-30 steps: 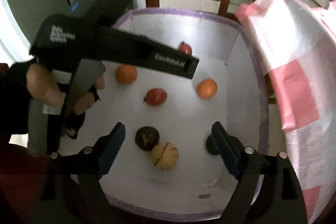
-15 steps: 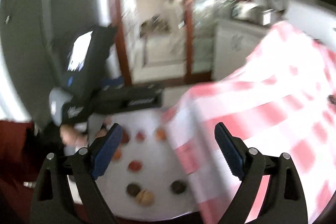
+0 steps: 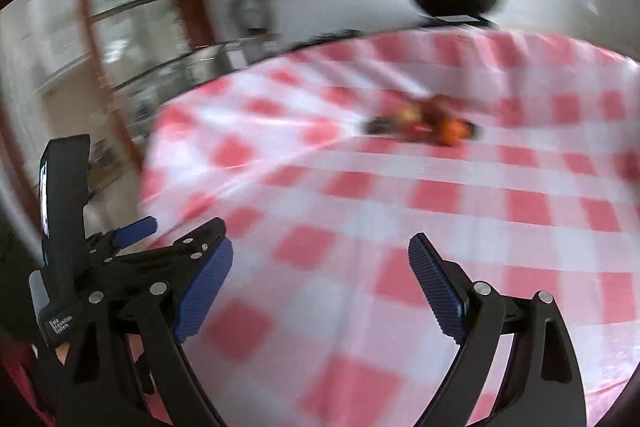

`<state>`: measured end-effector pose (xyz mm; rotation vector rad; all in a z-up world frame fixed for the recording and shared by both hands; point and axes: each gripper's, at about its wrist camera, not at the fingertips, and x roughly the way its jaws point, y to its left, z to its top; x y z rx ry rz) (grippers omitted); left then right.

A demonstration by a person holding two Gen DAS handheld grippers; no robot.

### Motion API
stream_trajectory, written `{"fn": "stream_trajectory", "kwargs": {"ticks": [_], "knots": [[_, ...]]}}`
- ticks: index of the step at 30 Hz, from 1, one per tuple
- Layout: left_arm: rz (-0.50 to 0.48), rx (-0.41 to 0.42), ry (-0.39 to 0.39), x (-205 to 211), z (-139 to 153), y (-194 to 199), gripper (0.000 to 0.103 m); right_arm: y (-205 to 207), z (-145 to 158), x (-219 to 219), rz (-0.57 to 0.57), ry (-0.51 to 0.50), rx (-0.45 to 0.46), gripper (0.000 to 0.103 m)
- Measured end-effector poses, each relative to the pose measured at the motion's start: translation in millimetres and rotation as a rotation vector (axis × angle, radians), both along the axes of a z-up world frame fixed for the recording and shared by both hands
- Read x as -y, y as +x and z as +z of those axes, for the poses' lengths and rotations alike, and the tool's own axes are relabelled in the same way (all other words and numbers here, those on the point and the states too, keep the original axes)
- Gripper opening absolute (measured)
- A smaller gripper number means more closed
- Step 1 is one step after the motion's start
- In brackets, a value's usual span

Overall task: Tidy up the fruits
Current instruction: 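Move both open tools back toward the fruit pile on the table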

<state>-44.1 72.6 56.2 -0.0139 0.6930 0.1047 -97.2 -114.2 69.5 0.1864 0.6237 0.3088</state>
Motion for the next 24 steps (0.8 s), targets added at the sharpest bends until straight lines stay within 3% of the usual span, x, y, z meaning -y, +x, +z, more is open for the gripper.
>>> {"fn": "stream_trajectory", "kwargs": {"ticks": [4, 11, 17, 24], "knots": [[-0.083, -0.05, -0.09, 32.5, -12.6, 51.7, 0.101, 28.8, -22.1, 47.1, -0.144, 0.024, -0.086, 0.087], [-0.118, -0.111, -0.202, 57.0, -36.4, 117.3, 0.101, 77.8, -30.6, 69.0, -0.211, -0.017, -0.122, 0.087], [-0.091, -0.12, -0.354, 38.9, -43.2, 135.1, 0.101, 124.2, -42.1, 77.5, -0.244, -0.051, -0.163, 0.087], [-0.128, -0.076, -0.398, 35.7, -40.1, 128.8, 0.101, 175.3, -51.6, 92.4, -0.223, 0.028, -0.193, 0.087]]}}
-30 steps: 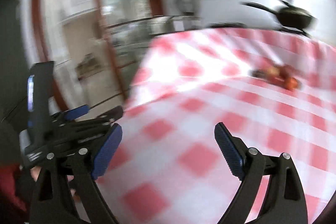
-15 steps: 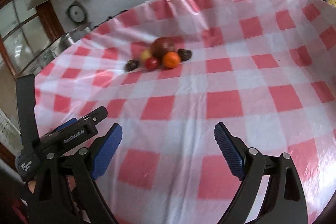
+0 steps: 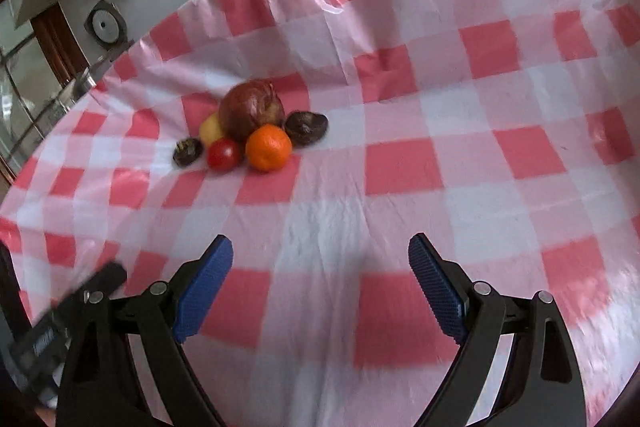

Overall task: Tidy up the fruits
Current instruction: 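Move both open tools back toward the fruit pile on the table, then grasp the tangerine in front of the pile with the right tool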

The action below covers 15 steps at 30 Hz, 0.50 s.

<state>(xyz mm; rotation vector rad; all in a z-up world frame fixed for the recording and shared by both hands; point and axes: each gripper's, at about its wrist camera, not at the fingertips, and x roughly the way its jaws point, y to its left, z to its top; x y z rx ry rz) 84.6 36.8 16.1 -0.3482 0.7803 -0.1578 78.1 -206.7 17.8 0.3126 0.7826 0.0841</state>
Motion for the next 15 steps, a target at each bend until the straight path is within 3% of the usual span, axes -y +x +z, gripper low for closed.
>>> {"fn": "stream_trajectory", "kwargs": {"ticks": [8, 15], "knots": [[-0.009, -0.003, -0.021, -1.7, -0.5, -0.2, 0.101, 47.0, 1.1, -10.0, 0.051, -0.057, 0.0, 0.083], [-0.012, -0.008, -0.02, -0.5, -1.6, 0.9, 0.101, 74.4, -1.9, -47.8, 0.157, -0.143, -0.038, 0.062]]}}
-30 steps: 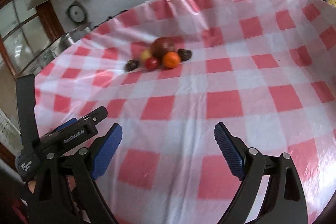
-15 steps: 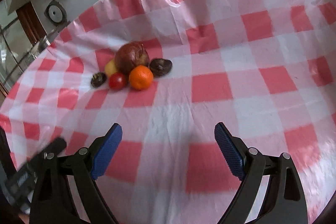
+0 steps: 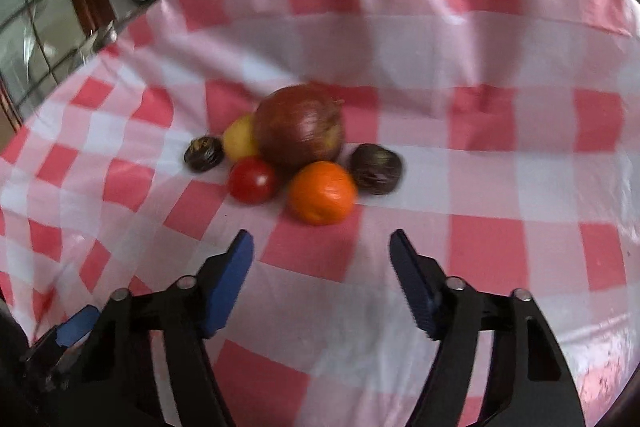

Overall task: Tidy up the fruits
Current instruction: 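Grasp the tangerine in front of the pile with the right tool, then grasp the large dark red fruit with the left tool while the right tool holds the tangerine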

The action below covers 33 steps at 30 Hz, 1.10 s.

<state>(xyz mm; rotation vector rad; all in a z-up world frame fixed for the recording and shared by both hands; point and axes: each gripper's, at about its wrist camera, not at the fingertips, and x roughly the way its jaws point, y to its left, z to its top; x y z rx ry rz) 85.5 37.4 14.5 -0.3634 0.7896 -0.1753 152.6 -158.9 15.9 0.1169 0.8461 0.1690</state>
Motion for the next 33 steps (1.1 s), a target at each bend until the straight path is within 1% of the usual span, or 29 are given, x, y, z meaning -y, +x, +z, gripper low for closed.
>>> {"fn": "stream_trajectory", "kwargs": {"ticks": [1, 5, 7, 8, 11, 12, 14, 18, 20, 21, 22, 24, 26, 29, 31, 33], "knots": [[0.001, 0.002, -0.001, -0.2, 0.1, -0.3, 0.101, 5.3, -0.7, -2.8, -0.003, -0.006, -0.004, 0.058], [0.003, 0.003, -0.003, -0.3, -0.2, -0.4, 0.101, 28.2, -4.2, -6.1, -0.039, -0.018, -0.026, 0.05], [0.005, 0.002, -0.003, -0.7, -0.2, 0.1, 0.101, 33.5, -5.2, -6.9, -0.049, -0.027, -0.034, 0.04], [0.005, 0.001, -0.004, -0.7, -0.1, 0.1, 0.101, 32.3, -4.7, -6.2, -0.05, -0.022, -0.03, 0.04], [0.008, 0.002, -0.009, -2.2, 0.0, -0.7, 0.101, 7.7, 4.0, 4.8, -0.07, 0.033, 0.01, 0.039], [0.01, 0.002, -0.011, -2.7, 0.0, -0.8, 0.101, -7.2, 8.6, 11.6, -0.078, 0.073, 0.028, 0.039], [0.011, 0.001, -0.011, -2.7, 0.2, -0.5, 0.101, -33.8, 13.9, 23.1, -0.092, 0.118, 0.052, 0.039], [0.009, 0.001, -0.011, -2.7, 0.4, -0.8, 0.101, -67.3, 11.0, 46.6, -0.145, 0.16, 0.074, 0.039], [0.006, 0.001, -0.013, -2.6, 0.6, -0.8, 0.101, -72.6, 3.8, 59.3, -0.187, 0.18, 0.073, 0.039], [0.004, 0.0, -0.014, -2.3, 0.5, -0.8, 0.101, -73.0, -0.5, 69.3, -0.213, 0.238, 0.06, 0.039], [0.001, -0.001, -0.014, -2.0, 0.6, -0.8, 0.101, -73.8, -1.9, 77.8, -0.233, 0.275, 0.063, 0.039], [-0.011, -0.004, -0.011, -0.2, 0.6, -0.3, 0.101, -73.9, -3.5, 83.4, -0.24, 0.307, 0.08, 0.04], [-0.025, -0.009, -0.007, 2.3, 0.5, -0.8, 0.101, -75.6, -1.9, 84.7, -0.222, 0.317, 0.088, 0.039], [-0.014, -0.013, 0.02, 7.0, 2.3, -0.6, 0.101, -74.7, -1.6, 85.0, -0.222, 0.34, 0.099, 0.039], [-0.029, -0.05, 0.036, 15.6, 0.3, 12.0, 0.101, -76.0, -0.1, 85.4, -0.224, 0.348, 0.115, 0.04], [-0.019, -0.059, 0.058, 28.0, 2.7, 29.9, 0.101, -75.9, 0.8, 84.7, -0.223, 0.352, 0.119, 0.039]]}}
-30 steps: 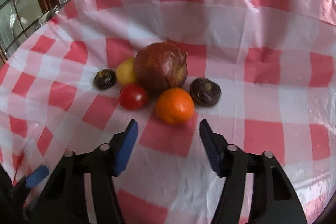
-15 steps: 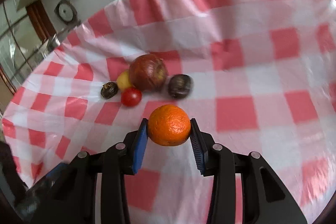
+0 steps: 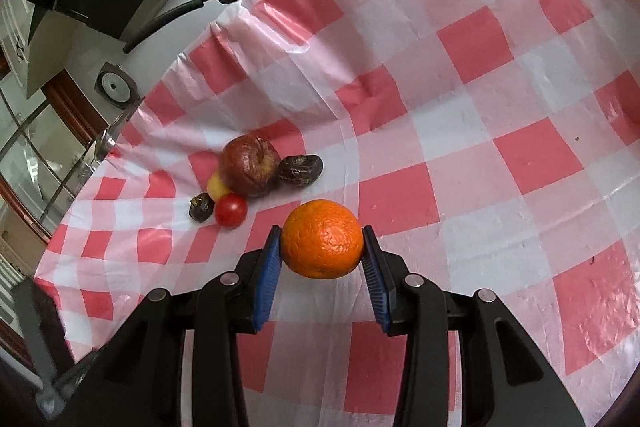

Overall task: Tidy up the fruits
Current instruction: 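Grasp the large dark red fruit with the left tool while the right tool holds the tangerine, then carry the dark red fruit and tangerine from the table over the white box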

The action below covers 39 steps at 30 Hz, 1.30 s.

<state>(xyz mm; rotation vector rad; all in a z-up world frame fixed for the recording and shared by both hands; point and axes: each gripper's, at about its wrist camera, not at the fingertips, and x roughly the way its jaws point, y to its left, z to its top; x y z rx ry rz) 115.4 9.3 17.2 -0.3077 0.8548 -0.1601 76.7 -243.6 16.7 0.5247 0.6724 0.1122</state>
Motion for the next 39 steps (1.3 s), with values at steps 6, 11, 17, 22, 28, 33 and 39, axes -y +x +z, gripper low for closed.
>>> {"fn": "stream_trajectory", "kwargs": {"ticks": [6, 11, 17, 22, 28, 33, 39], "knots": [[-0.116, 0.094, 0.244, 75.6, 32.1, 80.5, 0.101, -1.3, -0.2, 0.8, 0.006, 0.007, 0.008, 0.04], [-0.288, 0.116, 0.475, 126.5, 35.1, 131.8, 0.101, 1.3, -1.1, -0.8, 0.017, 0.003, 0.001, 0.04], [-0.352, 0.071, 0.619, 143.2, 11.7, 153.1, 0.08, 1.8, -1.2, -1.6, 0.018, 0.001, 0.0, 0.04], [-0.409, 0.138, 0.658, 149.2, 11.6, 131.9, 0.066, 1.6, -1.1, -1.7, 0.014, 0.003, 0.0, 0.04], [-0.329, 0.297, 0.51, 116.6, 50.3, 64.7, 0.065, 2.0, -1.8, 0.2, 0.014, 0.011, 0.003, 0.04], [-0.153, 0.305, 0.3, 47.5, 67.7, 0.0, 0.065, 2.0, -1.9, 0.4, 0.015, 0.013, 0.003, 0.04], [-0.051, 0.188, 0.222, 11.6, 37.4, -73.4, 0.065, 2.2, -2.3, -0.1, 0.014, 0.014, 0.001, 0.04]]}}
